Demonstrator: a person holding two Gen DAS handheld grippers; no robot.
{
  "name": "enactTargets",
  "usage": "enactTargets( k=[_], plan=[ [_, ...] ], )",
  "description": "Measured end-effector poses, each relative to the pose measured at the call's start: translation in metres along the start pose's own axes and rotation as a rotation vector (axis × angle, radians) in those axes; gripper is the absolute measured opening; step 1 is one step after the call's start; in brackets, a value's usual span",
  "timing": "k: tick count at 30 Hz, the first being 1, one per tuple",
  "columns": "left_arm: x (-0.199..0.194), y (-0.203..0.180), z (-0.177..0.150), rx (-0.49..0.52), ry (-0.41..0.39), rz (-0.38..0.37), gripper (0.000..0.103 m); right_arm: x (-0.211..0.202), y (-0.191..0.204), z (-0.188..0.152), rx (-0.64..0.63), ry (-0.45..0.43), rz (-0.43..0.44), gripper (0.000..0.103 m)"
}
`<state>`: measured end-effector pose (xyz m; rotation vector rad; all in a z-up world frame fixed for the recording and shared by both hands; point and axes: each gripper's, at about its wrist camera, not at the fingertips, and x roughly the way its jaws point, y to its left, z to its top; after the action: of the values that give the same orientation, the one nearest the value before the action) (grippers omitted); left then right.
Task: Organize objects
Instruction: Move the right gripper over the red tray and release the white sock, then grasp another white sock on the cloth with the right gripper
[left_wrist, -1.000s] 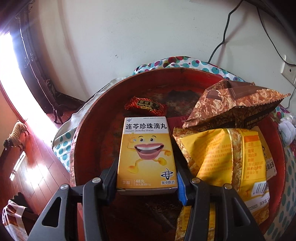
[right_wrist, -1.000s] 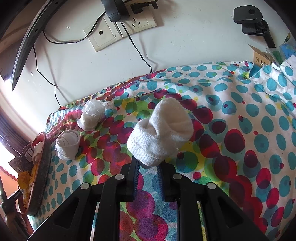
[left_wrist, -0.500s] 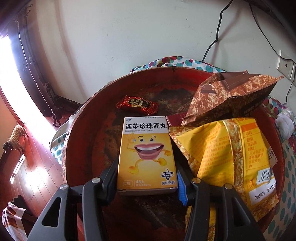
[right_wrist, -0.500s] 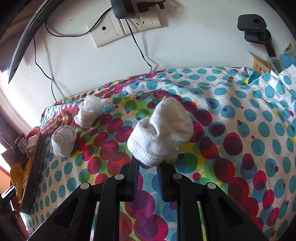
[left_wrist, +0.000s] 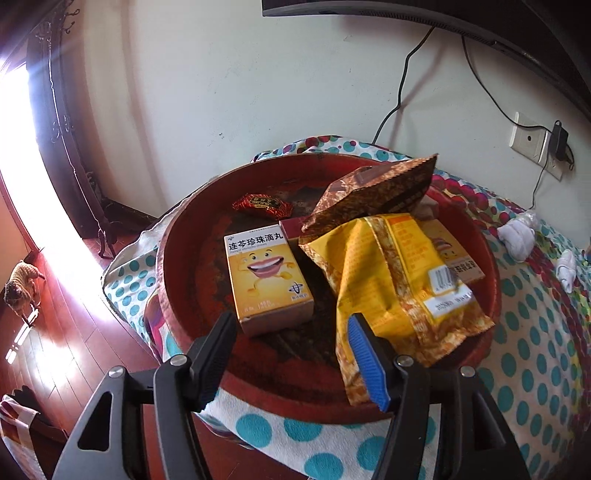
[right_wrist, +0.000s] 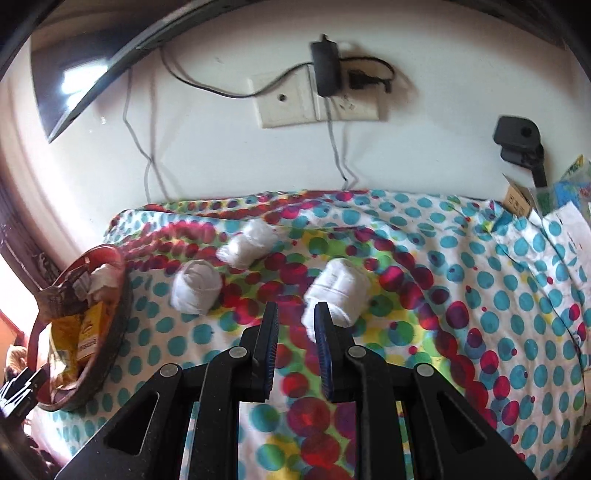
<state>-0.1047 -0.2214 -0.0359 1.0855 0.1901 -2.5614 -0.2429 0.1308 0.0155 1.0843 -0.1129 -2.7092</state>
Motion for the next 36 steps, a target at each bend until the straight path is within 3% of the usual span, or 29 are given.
enactTargets(
  k=[7, 14, 19, 24, 27, 29, 30, 31, 33, 34, 36],
  plan=[
    [-0.027, 0.004, -0.004, -0.022, -0.021, -0.045, 0.065, -0.012, 0.130, -0.011, -0.206, 0.014, 0.166, 0.020],
    [-0.050, 0.036, -0.031, -0.074, -0.006, -0.030, 0.066, 0.006, 0.238, -0.049, -0.390, 0.120, 0.329, 0.020],
    [-0.055, 0.062, -0.040, -0.131, 0.010, -0.015, 0.066, 0.015, 0.291, -0.069, -0.478, 0.156, 0.375, 0.020],
    [-0.052, 0.071, -0.041, -0.148, 0.014, 0.016, 0.066, 0.026, 0.317, -0.082, -0.521, 0.184, 0.390, 0.020],
    [-0.050, 0.070, -0.043, -0.141, 0.008, 0.008, 0.066, 0.021, 0.308, -0.077, -0.545, 0.156, 0.368, 0.020],
    [-0.050, 0.064, -0.043, -0.117, -0.002, 0.006, 0.066, 0.010, 0.269, -0.066, -0.456, 0.125, 0.358, 0.020],
    [-0.051, 0.063, -0.042, -0.108, -0.009, 0.001, 0.066, 0.005, 0.244, -0.059, -0.409, 0.107, 0.332, 0.034],
    [-0.052, 0.062, -0.042, -0.107, -0.019, -0.001, 0.065, 0.000, 0.213, -0.050, -0.363, 0.072, 0.267, 0.070],
    [-0.054, 0.061, -0.042, -0.113, -0.029, -0.016, 0.066, -0.005, 0.149, -0.034, -0.250, -0.026, 0.115, 0.103],
    [-0.055, 0.059, -0.042, -0.116, -0.029, -0.019, 0.065, -0.002, 0.115, -0.026, -0.188, -0.049, 0.046, 0.103],
    [-0.054, 0.052, -0.043, -0.101, -0.027, -0.028, 0.066, 0.021, 0.050, -0.011, -0.063, 0.016, -0.055, 0.103]
  ],
)
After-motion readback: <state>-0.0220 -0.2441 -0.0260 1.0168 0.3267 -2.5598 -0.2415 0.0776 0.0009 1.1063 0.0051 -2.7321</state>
